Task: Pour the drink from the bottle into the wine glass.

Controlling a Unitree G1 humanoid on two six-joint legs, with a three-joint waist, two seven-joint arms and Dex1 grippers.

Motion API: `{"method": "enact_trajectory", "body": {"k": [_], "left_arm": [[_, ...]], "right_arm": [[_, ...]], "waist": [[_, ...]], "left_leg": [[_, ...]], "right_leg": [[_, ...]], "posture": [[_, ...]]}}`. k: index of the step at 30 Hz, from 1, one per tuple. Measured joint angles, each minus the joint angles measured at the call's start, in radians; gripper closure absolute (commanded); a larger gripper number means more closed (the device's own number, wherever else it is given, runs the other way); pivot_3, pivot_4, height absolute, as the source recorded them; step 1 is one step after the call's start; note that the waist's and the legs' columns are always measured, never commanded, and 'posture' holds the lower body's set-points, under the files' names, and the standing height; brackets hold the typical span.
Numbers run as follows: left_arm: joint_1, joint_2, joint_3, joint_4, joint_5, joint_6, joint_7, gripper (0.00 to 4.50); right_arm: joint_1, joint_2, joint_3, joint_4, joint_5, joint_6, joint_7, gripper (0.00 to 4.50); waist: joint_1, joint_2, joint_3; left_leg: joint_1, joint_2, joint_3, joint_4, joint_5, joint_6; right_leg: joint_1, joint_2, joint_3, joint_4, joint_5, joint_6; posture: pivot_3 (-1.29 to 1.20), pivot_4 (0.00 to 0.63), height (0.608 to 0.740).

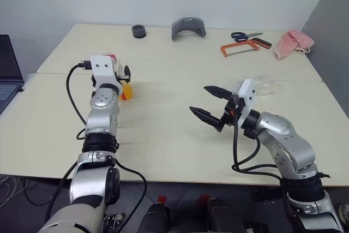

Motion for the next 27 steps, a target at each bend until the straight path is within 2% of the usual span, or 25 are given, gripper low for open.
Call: {"method": "enact_trajectory", "body": {"k": [4,5,8,14,16,23,27], "left_arm": [[0.0,0.0,-0.002,0.0,0.001,0.0,-0.006,0.03],[0.0,0.0,-0.004,0.0,0.001,0.0,-0.007,0.21],[0.0,0.003,-0.018,0.0,0.012,-0.002,-0.007,0.86],[0.0,0.007,-0.02,0.002,0.02,-0.005,-0.007,2.61],[0.0,0.007,-0.02,0.002,0.021,-0.005,-0.007,2.73],[0.001,0.006,-0.018,0.001,0.015,-0.005,-0.013,2.73],[0.019,-0.007,-0.016,-0.023,-0.018,-0.021,-0.073,2.73]], "right_arm": [[0.0,0.0,0.0,0.0,0.0,0.0,0.001,0.0],[0.0,0.0,0.0,0.0,0.0,0.0,0.001,0.0],[0.0,0.0,0.001,0.0,0.0,0.0,0.001,0.0],[0.0,0.0,0.002,0.0,0.0,0.0,0.003,0.0],[0.0,0.0,0.002,0.0,0.0,0.0,0.005,0.0],[0.0,0.001,0.002,0.0,0.0,0.0,0.006,0.0],[0.0,0.002,0.002,0.0,-0.001,-0.001,0.004,0.0]], "waist": [[0.0,0.0,0.0],[0.0,0.0,0.0],[0.0,0.0,0.0],[0.0,0.0,0.0],[0.0,0.0,0.0],[0.0,0.0,0.0],[0.0,0.0,0.0]], "left_leg": [[0.0,0.0,0.0,0.0,0.0,0.0],[0.0,0.0,0.0,0.0,0.0,0.0],[0.0,0.0,0.0,0.0,0.0,0.0],[0.0,0.0,0.0,0.0,0.0,0.0],[0.0,0.0,0.0,0.0,0.0,0.0],[0.0,0.0,-0.001,0.0,0.0,0.0],[-0.001,0.0,-0.001,0.0,0.0,-0.001]], "right_leg": [[0.0,0.0,0.0,0.0,0.0,0.0],[0.0,0.0,0.0,0.0,0.0,0.0],[0.0,0.0,0.0,0.0,0.0,0.0],[0.0,0.0,0.0,0.0,0.0,0.0],[0.0,0.0,0.0,0.0,0.0,0.0],[0.0,0.0,0.0,0.0,0.0,0.0],[0.0,-0.001,0.0,0.0,0.0,0.0]], "posture": [[0.0,0.15,0.74],[0.0,0.15,0.74],[0.0,0.15,0.74],[0.0,0.15,0.74],[0.0,0.15,0.74],[0.0,0.15,0.74],[0.0,0.15,0.74]]}}
